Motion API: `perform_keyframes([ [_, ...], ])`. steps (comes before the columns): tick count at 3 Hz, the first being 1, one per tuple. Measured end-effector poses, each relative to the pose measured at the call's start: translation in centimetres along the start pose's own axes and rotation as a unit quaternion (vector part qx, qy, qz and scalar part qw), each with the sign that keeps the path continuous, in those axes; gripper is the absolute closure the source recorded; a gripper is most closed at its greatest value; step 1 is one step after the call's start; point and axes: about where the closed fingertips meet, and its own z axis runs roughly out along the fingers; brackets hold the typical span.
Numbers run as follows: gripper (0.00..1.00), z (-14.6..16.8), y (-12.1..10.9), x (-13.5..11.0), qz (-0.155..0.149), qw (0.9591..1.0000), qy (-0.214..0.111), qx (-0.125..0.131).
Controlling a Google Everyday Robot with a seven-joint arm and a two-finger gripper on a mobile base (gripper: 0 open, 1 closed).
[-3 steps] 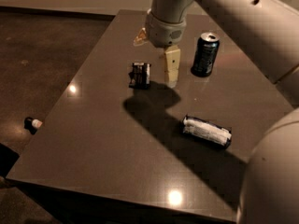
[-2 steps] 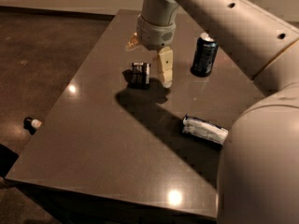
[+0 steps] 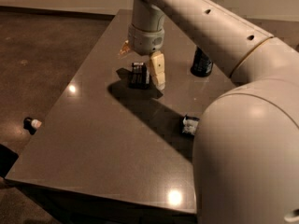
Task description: Move rxbar chocolate near rxbar blueberry
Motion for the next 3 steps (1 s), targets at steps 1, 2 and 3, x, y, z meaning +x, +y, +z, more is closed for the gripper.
perform_keyframes([
  [1, 0.00, 1.05, -0.42, 0.39, -0.005, 0.9999, -0.007, -0.009],
  [2, 0.17, 1.90, -0.62, 0.75, -0.010, 0.9997, -0.011, -0.018],
  [3, 0.49, 1.75, -1.41, 0.84, -0.009, 0.9996, -0.022, -0.015],
])
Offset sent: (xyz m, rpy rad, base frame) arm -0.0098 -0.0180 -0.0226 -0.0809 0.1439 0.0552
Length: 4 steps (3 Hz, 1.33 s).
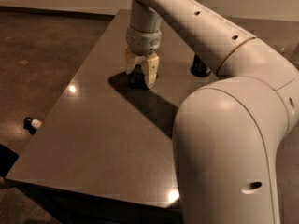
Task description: Move rxbar chocolate near rxbar blueberry
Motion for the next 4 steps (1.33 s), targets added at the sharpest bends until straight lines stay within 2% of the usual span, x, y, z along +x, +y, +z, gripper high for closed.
perform_keyframes([
  [1, 0.70, -0.18, -0.02, -0.03, 0.000, 1.0000, 0.000, 0.000],
  [2, 0.81, -0.38, 0.01, -0.01, 0.001, 1.0000, 0.000, 0.000],
  [3, 0.85, -0.51, 0.03, 0.03, 0.002, 1.0000, 0.001, 0.000],
  [4, 1.00, -0.53, 0.03, 0.02, 0.002, 1.0000, 0.001, 0.000],
])
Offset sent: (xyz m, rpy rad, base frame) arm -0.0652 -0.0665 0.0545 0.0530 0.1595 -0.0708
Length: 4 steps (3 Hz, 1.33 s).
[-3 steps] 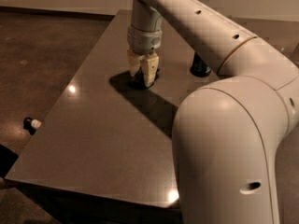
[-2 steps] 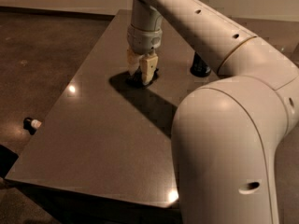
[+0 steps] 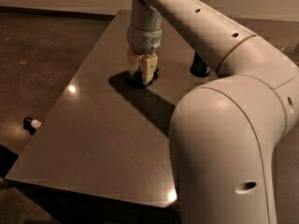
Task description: Move rxbar chocolate near rxbar blueberry
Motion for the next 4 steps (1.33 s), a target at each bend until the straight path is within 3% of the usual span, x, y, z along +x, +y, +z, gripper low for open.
perform_keyframes([
  [1, 1.00, -2.0, 3.2, 0.2, 0.023, 0.9995, -0.016, 0.017],
  [2, 1.00, -7.5, 12.9, 0.5, 0.091, 0.9919, -0.059, 0.066],
  [3, 1.00, -9.9, 17.8, 1.0, 0.126, 0.9852, -0.078, 0.087],
  [4, 1.00, -10.4, 21.0, 0.4, 0.138, 0.9823, -0.094, 0.085],
])
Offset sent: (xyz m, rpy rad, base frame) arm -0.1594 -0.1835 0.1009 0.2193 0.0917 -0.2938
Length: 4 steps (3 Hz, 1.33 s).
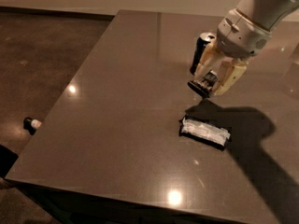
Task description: Move rxbar chocolate near rxbar blueberry
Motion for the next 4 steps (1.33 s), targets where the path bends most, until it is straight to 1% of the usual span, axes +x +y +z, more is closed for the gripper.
perform_keyframes([
  [1, 1.00, 0.6, 3.0, 0.0, 0.004, 0.9999, -0.002, -0.011],
  [2, 0.86, 1.6, 4.9, 0.8, 0.015, 0.9996, 0.006, -0.022],
  [3, 0.63, 2.5, 6.1, 1.9, 0.030, 0.9990, 0.012, -0.031],
  [4, 0.40, 3.1, 6.7, 2.8, 0.054, 0.9981, 0.009, -0.029],
])
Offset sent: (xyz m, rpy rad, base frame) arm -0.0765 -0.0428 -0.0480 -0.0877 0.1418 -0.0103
